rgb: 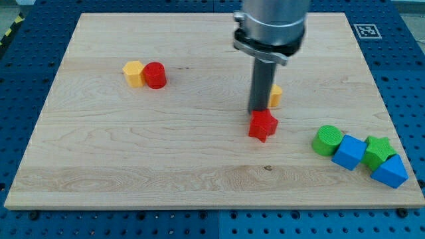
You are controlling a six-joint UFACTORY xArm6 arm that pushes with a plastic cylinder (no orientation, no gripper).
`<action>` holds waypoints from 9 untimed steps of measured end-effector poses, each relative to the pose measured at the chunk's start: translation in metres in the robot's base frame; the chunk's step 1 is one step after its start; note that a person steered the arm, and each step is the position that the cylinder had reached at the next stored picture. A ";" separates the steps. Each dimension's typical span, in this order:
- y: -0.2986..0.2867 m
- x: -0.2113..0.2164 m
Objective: Push the red star into the blue cube
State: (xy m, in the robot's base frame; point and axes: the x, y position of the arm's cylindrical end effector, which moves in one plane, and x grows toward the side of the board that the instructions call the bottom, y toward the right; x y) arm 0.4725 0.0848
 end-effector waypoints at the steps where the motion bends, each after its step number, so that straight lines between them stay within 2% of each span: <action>1: 0.004 0.008; 3: -0.039 0.015; 6: 0.051 0.080; 7: 0.057 0.087; 8: 0.005 0.070; 9: -0.054 0.025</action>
